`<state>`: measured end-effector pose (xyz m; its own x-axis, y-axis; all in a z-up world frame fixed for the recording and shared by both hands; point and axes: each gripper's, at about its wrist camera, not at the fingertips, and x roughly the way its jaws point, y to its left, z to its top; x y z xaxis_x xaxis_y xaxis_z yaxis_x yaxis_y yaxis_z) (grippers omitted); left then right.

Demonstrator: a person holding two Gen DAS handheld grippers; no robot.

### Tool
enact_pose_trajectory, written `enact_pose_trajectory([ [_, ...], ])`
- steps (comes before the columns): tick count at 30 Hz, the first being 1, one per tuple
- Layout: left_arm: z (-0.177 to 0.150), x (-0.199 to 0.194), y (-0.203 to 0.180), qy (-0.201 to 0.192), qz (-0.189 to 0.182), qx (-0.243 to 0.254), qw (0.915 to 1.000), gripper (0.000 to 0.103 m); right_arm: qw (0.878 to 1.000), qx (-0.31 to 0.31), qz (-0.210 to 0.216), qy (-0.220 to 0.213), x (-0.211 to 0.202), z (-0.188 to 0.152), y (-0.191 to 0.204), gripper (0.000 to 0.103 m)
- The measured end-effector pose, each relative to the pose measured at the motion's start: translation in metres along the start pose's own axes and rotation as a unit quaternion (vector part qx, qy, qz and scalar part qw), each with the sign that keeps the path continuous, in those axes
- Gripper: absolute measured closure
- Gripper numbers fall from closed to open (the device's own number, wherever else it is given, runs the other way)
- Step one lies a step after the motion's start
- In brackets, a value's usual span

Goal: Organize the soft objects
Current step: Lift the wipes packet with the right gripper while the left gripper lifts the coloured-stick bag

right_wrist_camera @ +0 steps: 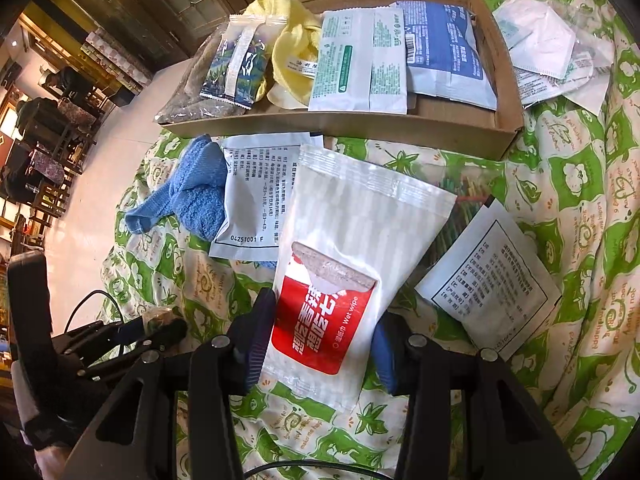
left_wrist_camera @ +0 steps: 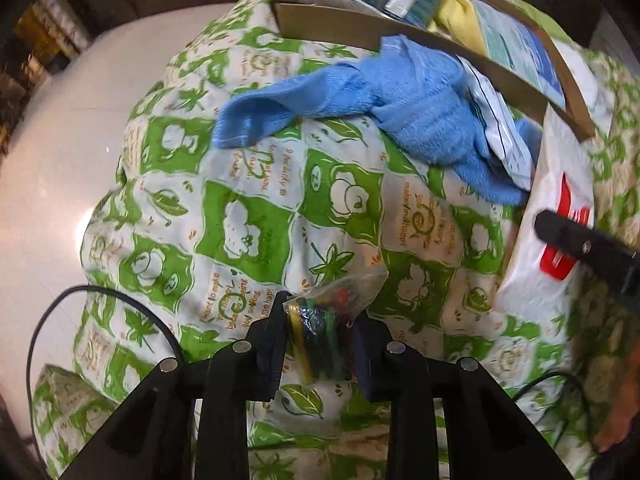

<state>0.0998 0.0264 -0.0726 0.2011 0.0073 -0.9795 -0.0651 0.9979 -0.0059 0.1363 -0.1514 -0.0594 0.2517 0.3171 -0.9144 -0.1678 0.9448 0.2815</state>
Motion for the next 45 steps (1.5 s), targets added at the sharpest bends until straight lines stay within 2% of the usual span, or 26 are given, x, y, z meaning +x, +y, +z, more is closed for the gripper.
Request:
enact_pose_trajectory([
  [18,-0.008,-0.006,-0.005,-0.025,0.010,0.010,0.9996,0.074,1.000,-0.010,-0.004,-0.010,-0.006,0.000,0.004,0.059],
  [36,-0.011,-0.033,-0.007,-0.042,-0.005,0.006,0.9991,0.076,0.999,-0.019,-0.013,-0.032,-0.021,-0.004,0.006,0.059],
  [45,-0.012,-0.033,-0.001,-0.041,-0.020,-0.007,0.9989,0.076,0.999,-0.002,-0.010,-0.045,-0.031,0.002,-0.007,0.059],
])
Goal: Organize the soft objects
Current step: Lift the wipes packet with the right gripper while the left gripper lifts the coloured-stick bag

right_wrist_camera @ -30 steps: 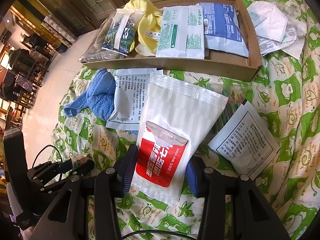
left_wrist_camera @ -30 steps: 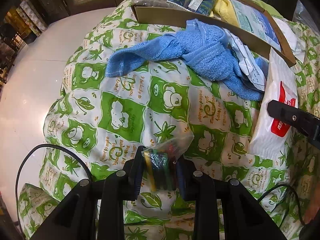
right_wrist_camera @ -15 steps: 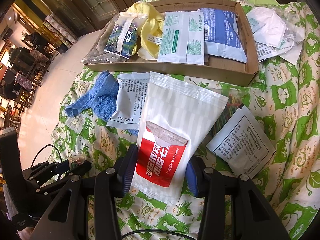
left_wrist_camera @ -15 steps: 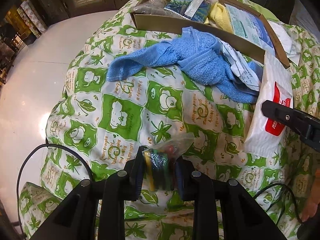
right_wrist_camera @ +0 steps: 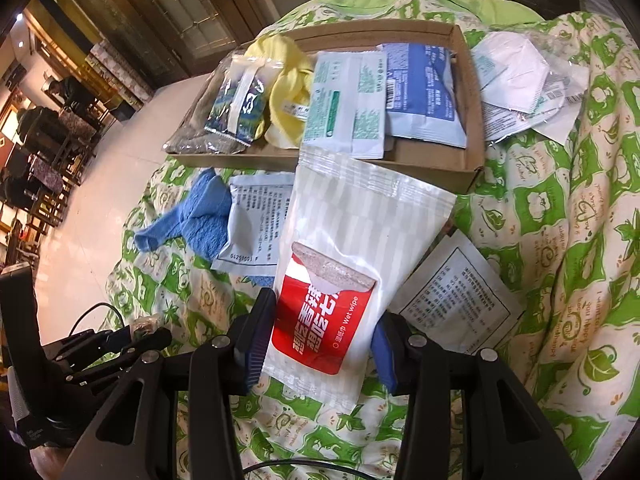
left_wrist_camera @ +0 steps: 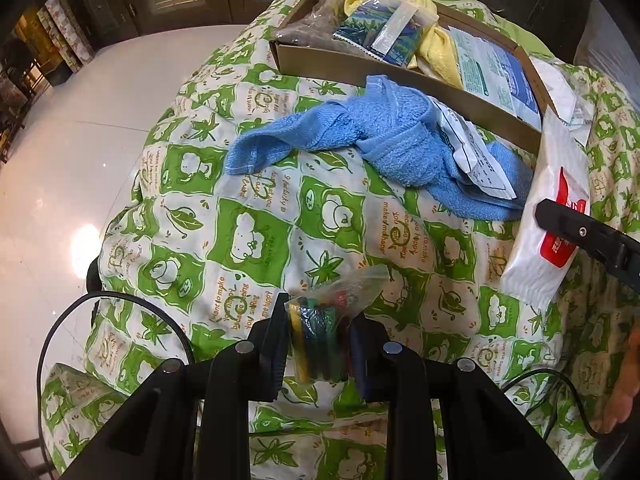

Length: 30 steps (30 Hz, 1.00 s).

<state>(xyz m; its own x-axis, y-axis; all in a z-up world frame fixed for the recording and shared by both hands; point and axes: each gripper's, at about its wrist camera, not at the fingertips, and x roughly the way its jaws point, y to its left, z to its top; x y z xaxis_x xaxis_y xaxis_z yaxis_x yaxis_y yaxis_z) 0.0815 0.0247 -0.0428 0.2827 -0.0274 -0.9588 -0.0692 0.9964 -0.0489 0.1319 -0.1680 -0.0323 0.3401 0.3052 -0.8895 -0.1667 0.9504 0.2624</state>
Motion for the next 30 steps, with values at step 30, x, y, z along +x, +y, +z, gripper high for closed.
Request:
enact_pose_trajectory([
  [30,0.021,-0.032,-0.025,-0.028,-0.025,0.029,0.9989,0.076,1.000,0.029,-0.001,-0.005,-0.009,0.008,-0.025,0.059],
])
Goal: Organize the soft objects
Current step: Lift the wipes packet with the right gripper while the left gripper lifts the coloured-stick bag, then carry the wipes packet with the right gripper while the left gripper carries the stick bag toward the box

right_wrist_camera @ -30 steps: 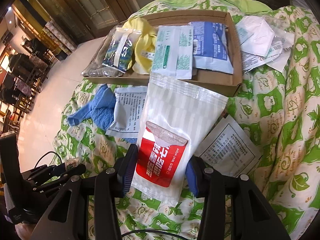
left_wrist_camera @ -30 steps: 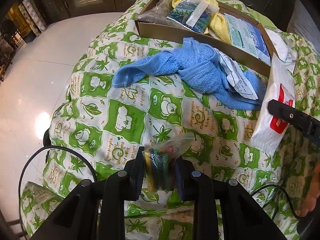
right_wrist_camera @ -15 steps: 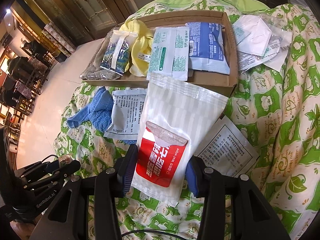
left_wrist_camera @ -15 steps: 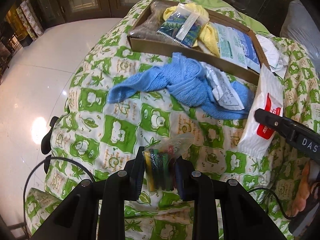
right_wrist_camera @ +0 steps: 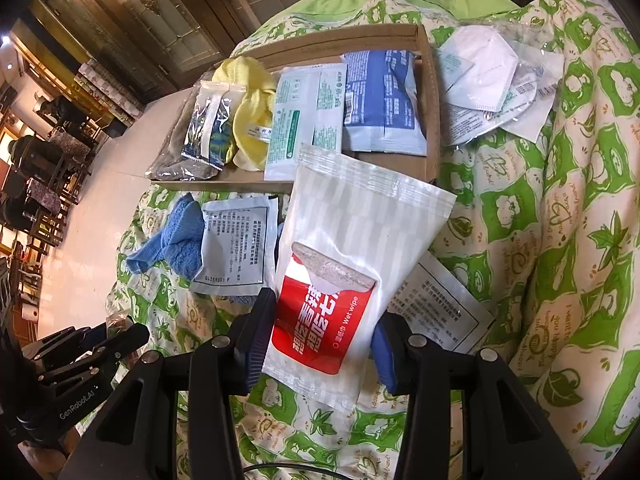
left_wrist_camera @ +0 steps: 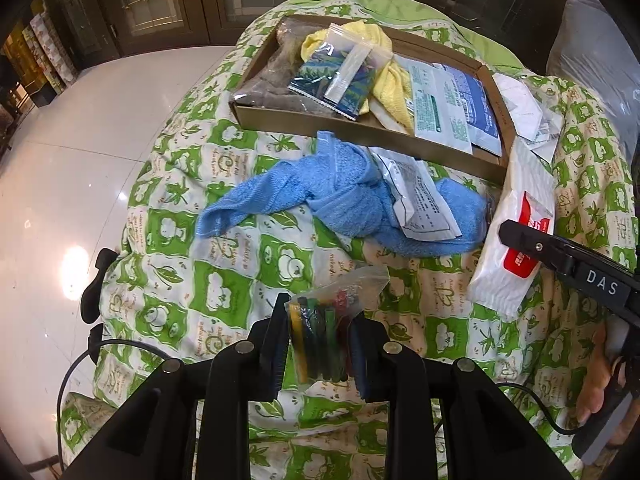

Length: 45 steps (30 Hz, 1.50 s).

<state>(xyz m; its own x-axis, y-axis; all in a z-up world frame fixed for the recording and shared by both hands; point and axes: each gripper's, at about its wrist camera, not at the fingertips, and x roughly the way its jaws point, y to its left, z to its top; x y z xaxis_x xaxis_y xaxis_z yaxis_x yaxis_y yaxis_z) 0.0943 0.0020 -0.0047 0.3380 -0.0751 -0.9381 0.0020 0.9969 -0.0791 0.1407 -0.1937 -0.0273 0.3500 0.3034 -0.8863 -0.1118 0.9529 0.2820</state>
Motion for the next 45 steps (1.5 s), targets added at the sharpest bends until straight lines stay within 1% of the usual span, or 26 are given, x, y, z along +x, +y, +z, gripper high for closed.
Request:
enact_pose_trajectory([
  [6,-0.002,0.007,-0.003,0.005,-0.005,0.005,1.0000,0.076,1.000,-0.007,0.001,0.006,0.004,-0.002,0.004,0.059],
  [11,0.004,0.007,-0.005,0.002,-0.005,0.008,1.0000,0.076,1.000,-0.012,-0.004,0.003,0.002,-0.001,0.004,0.059],
  [17,0.017,-0.001,-0.013,-0.007,-0.003,0.025,0.9997,0.076,1.000,-0.020,-0.017,-0.008,-0.005,0.006,0.005,0.059],
  [27,0.046,-0.011,-0.020,-0.019,-0.004,0.041,0.9990,0.076,0.998,-0.040,-0.041,-0.016,-0.017,0.029,0.000,0.059],
  [33,0.061,-0.011,-0.023,-0.019,-0.005,0.050,0.9986,0.076,0.997,-0.053,-0.055,-0.017,-0.019,0.042,-0.005,0.059],
  [35,0.063,-0.009,-0.024,-0.024,0.000,0.058,0.9981,0.076,0.996,-0.054,-0.064,-0.026,-0.023,0.053,-0.008,0.059],
  [38,0.067,-0.006,-0.024,-0.022,-0.001,0.057,0.9981,0.076,0.995,-0.058,-0.076,-0.031,-0.028,0.066,-0.010,0.059],
  [45,0.074,0.003,-0.029,-0.015,-0.004,0.060,0.9981,0.076,0.995,-0.058,-0.072,-0.035,-0.026,0.078,-0.012,0.059],
])
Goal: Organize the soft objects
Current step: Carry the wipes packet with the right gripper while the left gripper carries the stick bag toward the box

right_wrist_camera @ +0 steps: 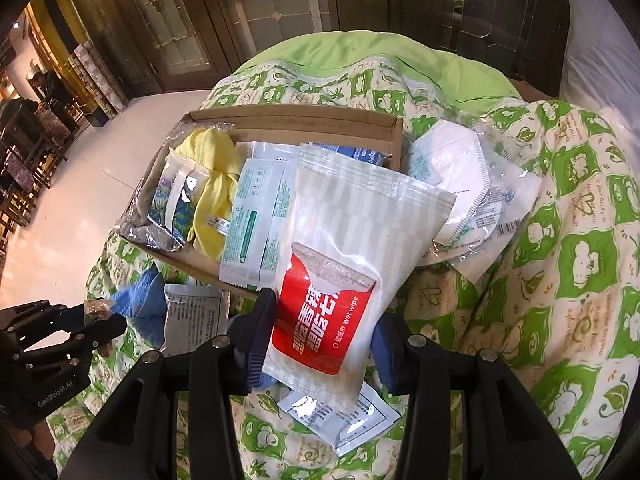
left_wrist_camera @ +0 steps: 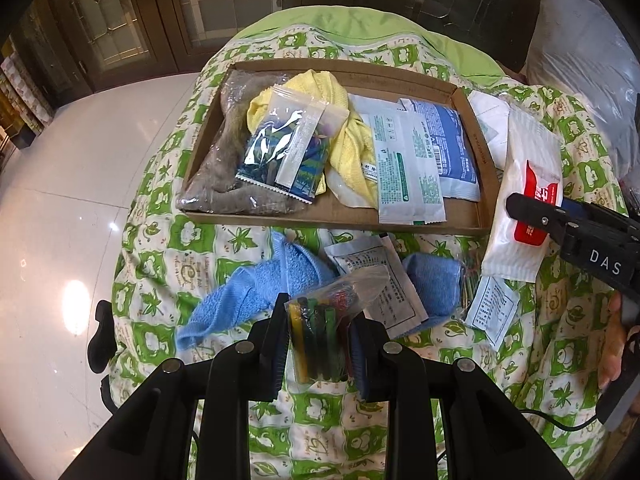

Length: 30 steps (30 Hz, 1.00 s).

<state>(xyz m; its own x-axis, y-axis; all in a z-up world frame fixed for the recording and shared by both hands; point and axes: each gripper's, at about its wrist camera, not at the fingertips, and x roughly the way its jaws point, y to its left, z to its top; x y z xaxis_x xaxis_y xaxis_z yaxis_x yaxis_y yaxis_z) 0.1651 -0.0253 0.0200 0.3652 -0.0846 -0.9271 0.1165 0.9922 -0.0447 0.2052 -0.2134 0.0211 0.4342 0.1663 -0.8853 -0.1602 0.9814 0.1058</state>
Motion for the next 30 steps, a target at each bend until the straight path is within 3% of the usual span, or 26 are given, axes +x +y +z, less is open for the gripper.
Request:
enact_pose_trajectory([
  [11,0.040,0.002,0.005,-0.012,-0.003,0.001,0.9999,0.076,1.000,0.026,0.011,0.006,0.015,0.009,-0.012,0.059],
  [18,0.069,0.024,0.013,0.009,-0.015,-0.011,0.9998,0.076,0.998,0.048,0.037,0.000,0.029,0.033,-0.015,0.059],
  [30,0.122,0.063,-0.033,0.025,-0.039,0.021,0.9987,0.076,0.994,0.069,0.069,0.050,0.075,0.069,-0.027,0.059],
])
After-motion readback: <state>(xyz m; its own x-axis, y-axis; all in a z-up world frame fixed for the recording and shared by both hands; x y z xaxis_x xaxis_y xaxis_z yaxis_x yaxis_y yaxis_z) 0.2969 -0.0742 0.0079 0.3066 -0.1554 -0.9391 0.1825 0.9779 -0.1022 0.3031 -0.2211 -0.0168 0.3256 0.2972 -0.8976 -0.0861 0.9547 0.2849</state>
